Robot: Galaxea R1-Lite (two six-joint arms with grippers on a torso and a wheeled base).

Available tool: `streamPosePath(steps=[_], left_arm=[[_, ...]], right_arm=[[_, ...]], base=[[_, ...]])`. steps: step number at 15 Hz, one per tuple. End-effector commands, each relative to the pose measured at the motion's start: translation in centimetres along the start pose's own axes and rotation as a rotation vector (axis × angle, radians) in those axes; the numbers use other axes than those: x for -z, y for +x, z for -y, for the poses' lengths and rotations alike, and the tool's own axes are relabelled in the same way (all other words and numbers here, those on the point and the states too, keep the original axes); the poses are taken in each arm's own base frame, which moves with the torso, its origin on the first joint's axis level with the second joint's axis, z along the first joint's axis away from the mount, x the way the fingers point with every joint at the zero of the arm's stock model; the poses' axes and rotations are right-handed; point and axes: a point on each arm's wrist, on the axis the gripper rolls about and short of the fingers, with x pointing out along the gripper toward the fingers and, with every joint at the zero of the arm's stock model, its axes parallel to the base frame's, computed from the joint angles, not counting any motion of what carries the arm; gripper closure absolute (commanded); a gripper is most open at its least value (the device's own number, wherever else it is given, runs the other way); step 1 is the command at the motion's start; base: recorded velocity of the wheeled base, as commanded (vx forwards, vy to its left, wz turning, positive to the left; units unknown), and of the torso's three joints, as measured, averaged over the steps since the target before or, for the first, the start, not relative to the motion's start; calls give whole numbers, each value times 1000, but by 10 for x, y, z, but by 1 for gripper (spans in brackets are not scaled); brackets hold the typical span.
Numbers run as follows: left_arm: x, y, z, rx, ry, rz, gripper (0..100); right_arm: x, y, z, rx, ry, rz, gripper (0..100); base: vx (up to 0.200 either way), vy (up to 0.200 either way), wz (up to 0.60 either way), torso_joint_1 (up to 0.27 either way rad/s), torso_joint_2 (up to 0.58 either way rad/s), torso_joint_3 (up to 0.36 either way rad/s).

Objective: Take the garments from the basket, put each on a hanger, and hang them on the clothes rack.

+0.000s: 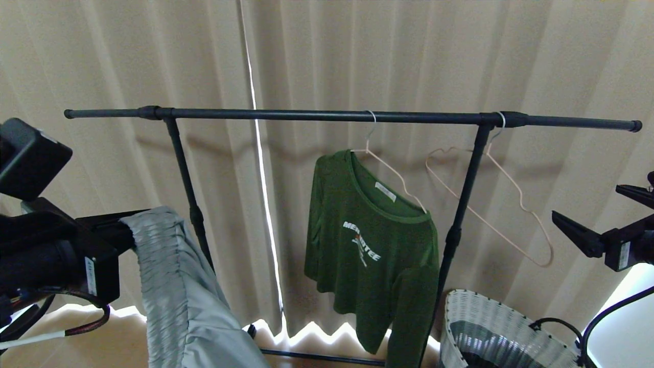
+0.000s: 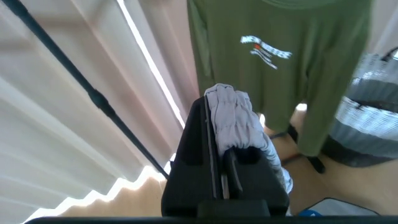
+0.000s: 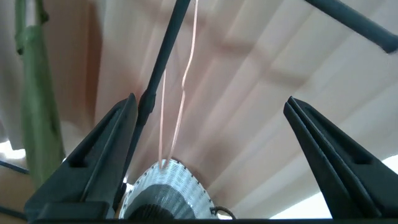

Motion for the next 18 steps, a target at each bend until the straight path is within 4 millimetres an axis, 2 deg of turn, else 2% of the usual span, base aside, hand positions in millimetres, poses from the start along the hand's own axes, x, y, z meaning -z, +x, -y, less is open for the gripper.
streamPosePath(steps=[1, 4, 7, 8, 11, 15, 18], left_arm=[[1, 1, 0, 0, 0, -5, 100], [11, 1, 0, -6, -1, -36, 100], [19, -4, 0, -24, -4, -4, 100], [20, -3, 0, -28, -4, 5, 100], [28, -2, 2, -29, -3, 4, 100], [28, -10, 2, -33, -3, 30, 100], [27, -14, 2, -36, -4, 44, 100]], right_arm=[[0, 2, 0, -4, 2, -10, 0], [-12, 3, 5, -24, 49, -67, 0], [-31, 10, 13, -83, 95, -245, 0], [-31, 15, 14, -91, 99, -271, 0], [-22, 51, 14, -119, 121, -365, 0], [-6, 82, 10, -134, 196, -449, 0], [-9, 97, 11, -119, 255, -454, 0]], base=[[200, 0, 0, 2, 7, -7], [0, 0, 0, 0, 0, 0], [0, 0, 0, 0, 0, 0], [0, 0, 0, 0, 0, 0], [0, 0, 0, 0, 0, 0], [0, 0, 0, 0, 0, 0], [0, 0, 0, 0, 0, 0]])
